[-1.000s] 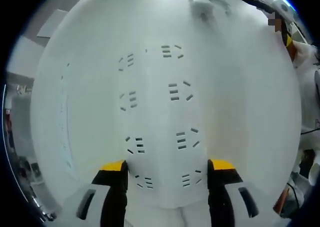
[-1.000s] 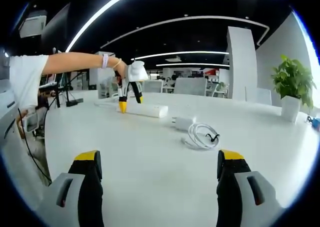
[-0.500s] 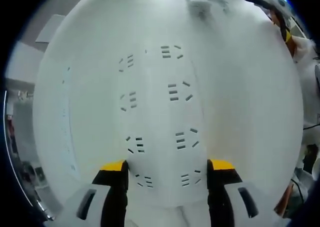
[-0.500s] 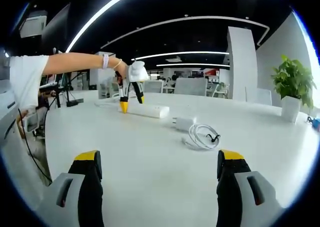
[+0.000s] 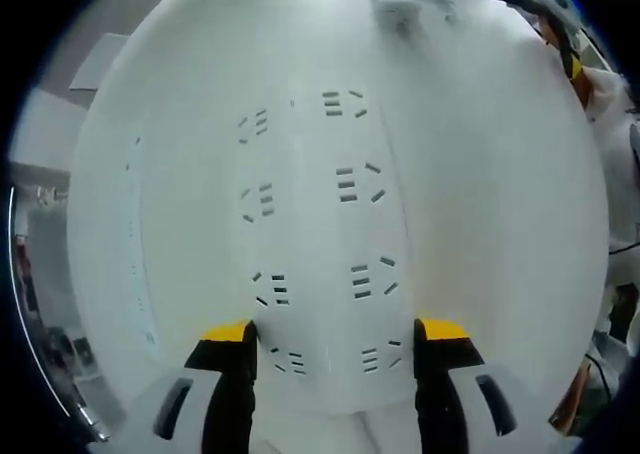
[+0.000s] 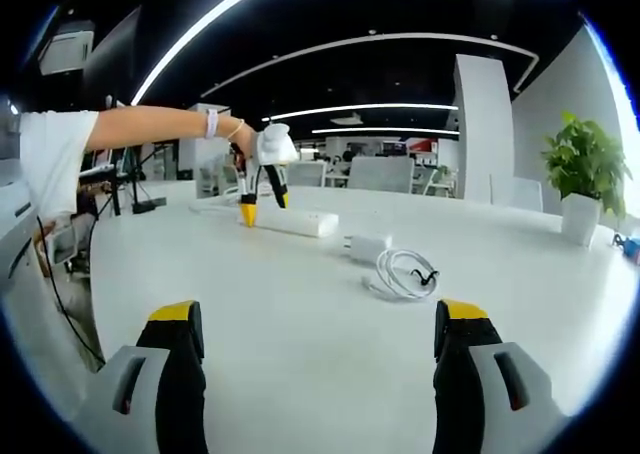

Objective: Straighten the power strip on the desk, plug the charger into it

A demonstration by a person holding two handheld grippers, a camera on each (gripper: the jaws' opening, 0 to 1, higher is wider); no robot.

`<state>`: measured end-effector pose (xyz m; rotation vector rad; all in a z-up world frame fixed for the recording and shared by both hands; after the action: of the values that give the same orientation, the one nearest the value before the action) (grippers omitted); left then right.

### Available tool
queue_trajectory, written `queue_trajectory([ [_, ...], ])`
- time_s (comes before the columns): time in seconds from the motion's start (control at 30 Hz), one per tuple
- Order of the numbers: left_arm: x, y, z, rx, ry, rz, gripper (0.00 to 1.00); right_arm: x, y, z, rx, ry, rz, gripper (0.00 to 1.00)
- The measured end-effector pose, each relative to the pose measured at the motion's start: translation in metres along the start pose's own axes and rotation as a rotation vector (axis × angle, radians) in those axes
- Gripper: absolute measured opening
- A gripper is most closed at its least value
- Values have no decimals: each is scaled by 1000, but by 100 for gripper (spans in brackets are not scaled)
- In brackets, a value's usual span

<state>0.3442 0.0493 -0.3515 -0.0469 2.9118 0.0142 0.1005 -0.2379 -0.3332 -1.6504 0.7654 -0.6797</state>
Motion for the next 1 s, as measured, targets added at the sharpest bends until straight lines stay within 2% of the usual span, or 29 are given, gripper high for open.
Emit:
queue_trajectory([
  [0.5,-3,-1,0,-5,-6,14,64,0,2,0,-5,-1,2,95],
  [1.0,-3,0,0,0,-6,-33,67,1,3,-3,-7,7,6,95],
])
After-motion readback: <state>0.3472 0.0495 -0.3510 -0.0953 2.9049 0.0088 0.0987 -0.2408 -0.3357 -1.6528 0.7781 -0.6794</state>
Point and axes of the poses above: the point that each gripper's makers call its tool centre point, and the gripper's own axes: z roughly forward along the fingers, x roughly to its right, y roughly out of its underside, the point moved 3 cm from there along -z, roughly backward along the fingers, and after that the axes turned 6 degrees about -y, right-handed, at the moved point
